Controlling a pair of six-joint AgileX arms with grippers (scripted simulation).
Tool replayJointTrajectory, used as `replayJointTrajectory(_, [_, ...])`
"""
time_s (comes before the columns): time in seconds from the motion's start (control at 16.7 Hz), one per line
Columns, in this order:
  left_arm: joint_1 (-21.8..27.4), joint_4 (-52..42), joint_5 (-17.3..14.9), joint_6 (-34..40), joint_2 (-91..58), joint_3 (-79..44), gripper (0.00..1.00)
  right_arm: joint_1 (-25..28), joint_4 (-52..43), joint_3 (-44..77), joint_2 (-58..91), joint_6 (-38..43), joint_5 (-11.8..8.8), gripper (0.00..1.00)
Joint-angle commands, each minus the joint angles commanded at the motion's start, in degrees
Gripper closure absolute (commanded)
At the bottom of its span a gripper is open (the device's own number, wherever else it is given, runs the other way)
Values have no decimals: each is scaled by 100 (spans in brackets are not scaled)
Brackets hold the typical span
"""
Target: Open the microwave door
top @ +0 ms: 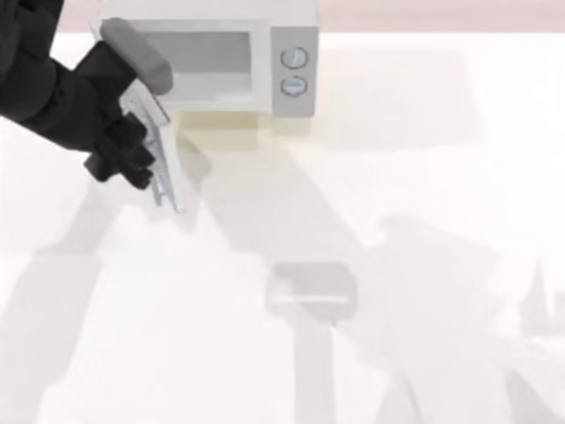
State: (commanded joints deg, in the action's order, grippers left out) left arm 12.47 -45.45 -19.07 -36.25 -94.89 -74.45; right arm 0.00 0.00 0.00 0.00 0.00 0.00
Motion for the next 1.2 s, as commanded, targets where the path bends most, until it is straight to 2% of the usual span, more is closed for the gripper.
replayJointTrajectory(0.36, [-17,-37,-51,-77,-13,4,100,0,0,0,0,0,0,0])
replayJointTrajectory(0.78, [-386,-393,-372,-966,-45,-73,100,0,0,0,0,0,0,0])
replayJointTrajectory(1.2, [-397,-398,-384,-993,-39,-80,100,0,0,0,0,0,0,0])
